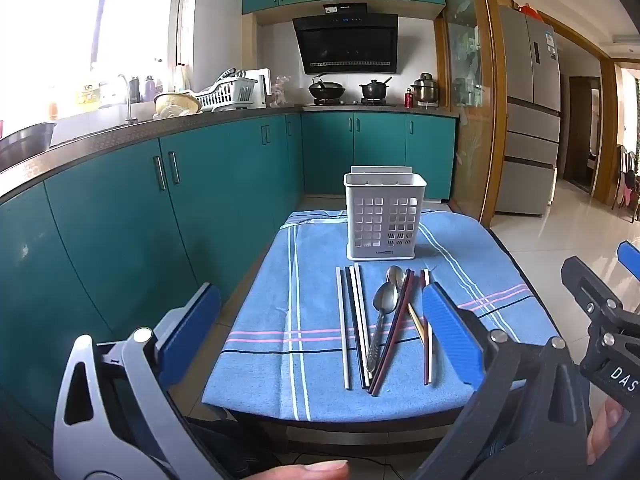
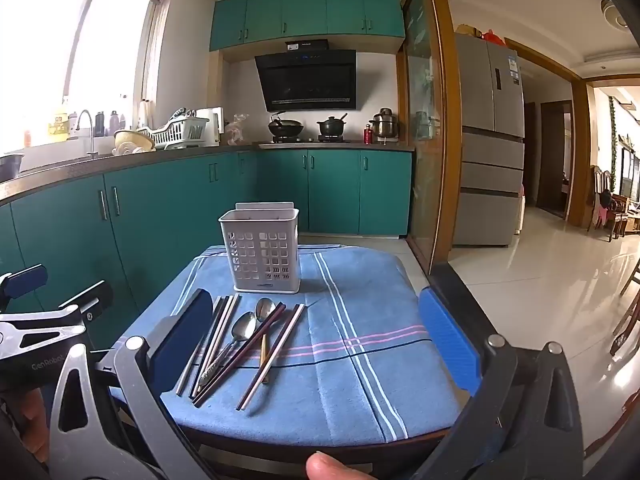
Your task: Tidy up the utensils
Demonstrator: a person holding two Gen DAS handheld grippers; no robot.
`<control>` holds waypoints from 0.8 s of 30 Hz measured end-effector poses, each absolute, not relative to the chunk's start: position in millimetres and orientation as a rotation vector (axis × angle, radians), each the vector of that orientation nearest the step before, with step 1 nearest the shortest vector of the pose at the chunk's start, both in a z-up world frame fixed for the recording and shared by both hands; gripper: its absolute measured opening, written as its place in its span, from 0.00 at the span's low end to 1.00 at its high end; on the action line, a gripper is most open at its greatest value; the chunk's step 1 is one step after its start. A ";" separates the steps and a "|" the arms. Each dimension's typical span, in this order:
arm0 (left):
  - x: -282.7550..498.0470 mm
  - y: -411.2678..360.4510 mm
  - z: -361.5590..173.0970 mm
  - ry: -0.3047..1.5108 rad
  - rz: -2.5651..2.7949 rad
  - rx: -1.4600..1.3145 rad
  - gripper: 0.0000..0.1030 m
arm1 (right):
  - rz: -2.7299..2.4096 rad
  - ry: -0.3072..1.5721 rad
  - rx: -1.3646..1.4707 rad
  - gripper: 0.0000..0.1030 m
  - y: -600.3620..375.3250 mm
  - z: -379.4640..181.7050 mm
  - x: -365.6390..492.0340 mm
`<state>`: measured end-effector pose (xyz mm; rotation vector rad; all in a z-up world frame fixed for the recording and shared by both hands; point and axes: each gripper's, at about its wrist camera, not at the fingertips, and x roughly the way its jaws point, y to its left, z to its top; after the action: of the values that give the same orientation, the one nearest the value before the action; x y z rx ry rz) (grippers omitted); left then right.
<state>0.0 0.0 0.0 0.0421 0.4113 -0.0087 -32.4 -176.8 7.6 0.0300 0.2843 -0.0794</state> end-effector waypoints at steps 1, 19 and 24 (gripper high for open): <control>0.1 0.0 -0.1 0.414 -0.009 0.042 0.97 | -0.080 0.283 0.031 0.98 -176.9 7.6 -32.7; -1.1 0.0 -0.4 0.419 -0.012 0.053 0.97 | -0.075 0.289 0.031 0.98 -177.3 6.2 -32.3; -1.2 -1.6 1.8 0.418 -0.011 0.055 0.97 | -0.074 0.289 0.032 0.98 -175.6 5.5 -30.2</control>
<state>-1.2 -1.6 1.8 0.0545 0.4182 -0.0110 -30.2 -175.6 5.5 0.0318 0.2886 -0.0743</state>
